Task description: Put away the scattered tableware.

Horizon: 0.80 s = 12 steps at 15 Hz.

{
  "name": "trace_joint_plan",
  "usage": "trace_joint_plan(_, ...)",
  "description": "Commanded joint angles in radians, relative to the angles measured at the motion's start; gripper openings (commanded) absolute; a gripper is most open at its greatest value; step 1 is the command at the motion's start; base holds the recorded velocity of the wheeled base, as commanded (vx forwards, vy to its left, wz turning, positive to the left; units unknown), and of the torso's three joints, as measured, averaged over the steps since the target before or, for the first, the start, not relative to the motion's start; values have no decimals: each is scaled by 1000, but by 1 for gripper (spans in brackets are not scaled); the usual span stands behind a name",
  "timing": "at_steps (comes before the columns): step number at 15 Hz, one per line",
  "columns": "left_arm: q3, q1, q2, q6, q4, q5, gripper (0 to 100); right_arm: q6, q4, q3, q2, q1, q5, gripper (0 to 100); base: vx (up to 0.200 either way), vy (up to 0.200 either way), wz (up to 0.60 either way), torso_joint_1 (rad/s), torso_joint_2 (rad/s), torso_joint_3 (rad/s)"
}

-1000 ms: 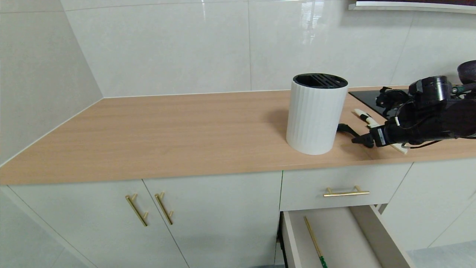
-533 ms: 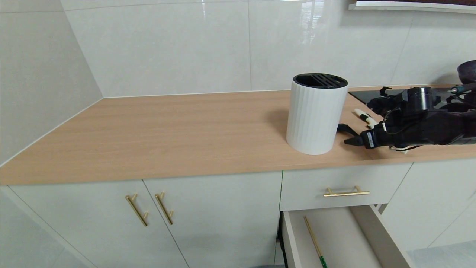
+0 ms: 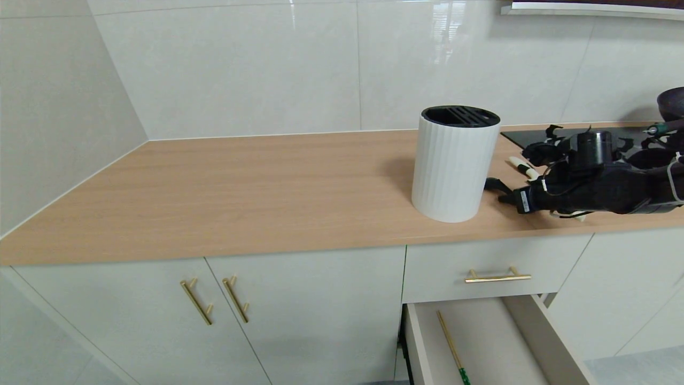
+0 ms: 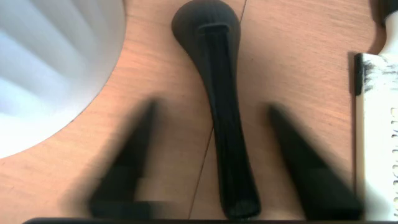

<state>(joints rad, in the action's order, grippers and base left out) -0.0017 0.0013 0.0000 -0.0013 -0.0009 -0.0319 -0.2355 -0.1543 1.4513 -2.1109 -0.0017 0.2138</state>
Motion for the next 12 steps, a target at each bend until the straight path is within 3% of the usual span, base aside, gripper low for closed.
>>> trace_joint_plan(1, 0, 0, 2, 0, -1, 0, 100, -1, 4, 3, -12, 0, -1, 0, 0, 0, 0, 0, 0, 0)
trace_joint_plan(8, 0, 0, 2, 0, -1, 0, 100, 35, 12, 11, 11, 0, -10, 0, 0, 0, 0, 0, 0, 0)
trace_joint_plan(12, 0, 0, 2, 0, -1, 0, 100, 245, 150, -9, 209, 8, -110, 0, 0, 0, 0, 0, 0, 0)
